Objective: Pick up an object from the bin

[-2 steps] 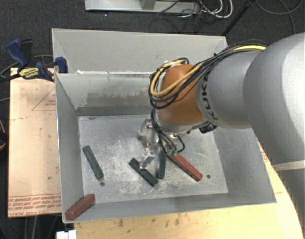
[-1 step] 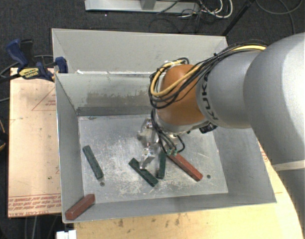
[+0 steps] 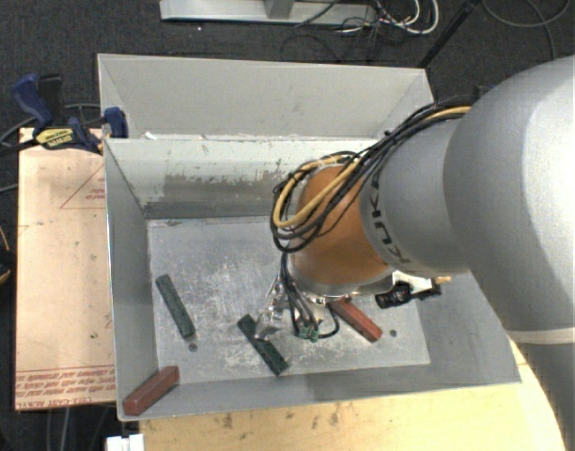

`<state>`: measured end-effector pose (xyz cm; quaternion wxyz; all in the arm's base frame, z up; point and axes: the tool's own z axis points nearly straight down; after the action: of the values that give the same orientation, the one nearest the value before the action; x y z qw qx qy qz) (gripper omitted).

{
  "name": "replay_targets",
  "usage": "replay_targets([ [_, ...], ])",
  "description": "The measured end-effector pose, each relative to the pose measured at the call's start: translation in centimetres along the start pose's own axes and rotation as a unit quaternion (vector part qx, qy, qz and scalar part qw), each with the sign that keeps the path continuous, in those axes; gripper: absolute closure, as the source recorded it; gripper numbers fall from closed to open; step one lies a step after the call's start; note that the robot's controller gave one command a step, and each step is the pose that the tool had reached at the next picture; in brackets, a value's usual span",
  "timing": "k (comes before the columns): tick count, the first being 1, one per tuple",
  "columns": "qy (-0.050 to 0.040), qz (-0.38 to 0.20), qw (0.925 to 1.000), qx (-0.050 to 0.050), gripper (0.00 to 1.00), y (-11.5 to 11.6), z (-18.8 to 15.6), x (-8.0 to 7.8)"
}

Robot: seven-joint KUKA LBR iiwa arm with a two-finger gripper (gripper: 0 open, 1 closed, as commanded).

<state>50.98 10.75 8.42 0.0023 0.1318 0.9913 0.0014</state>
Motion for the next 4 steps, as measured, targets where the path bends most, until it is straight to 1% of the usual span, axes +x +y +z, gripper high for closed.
replay_targets([
  [1, -0.0028, 0.001, 1.0000, -0.001, 0.00, 0.0, 0.1, -0.1],
  [2, -0.0026, 0.001, 1.0000, -0.001, 0.00, 0.0, 0.1, -0.1],
  [3, -0.0042, -0.059, 0.9983, -0.001, 1.00, -6.8, 0.2, -6.5],
  [4, 0.0007, -0.059, 0.9983, 0.000, 0.00, -6.9, 0.5, -6.2],
])
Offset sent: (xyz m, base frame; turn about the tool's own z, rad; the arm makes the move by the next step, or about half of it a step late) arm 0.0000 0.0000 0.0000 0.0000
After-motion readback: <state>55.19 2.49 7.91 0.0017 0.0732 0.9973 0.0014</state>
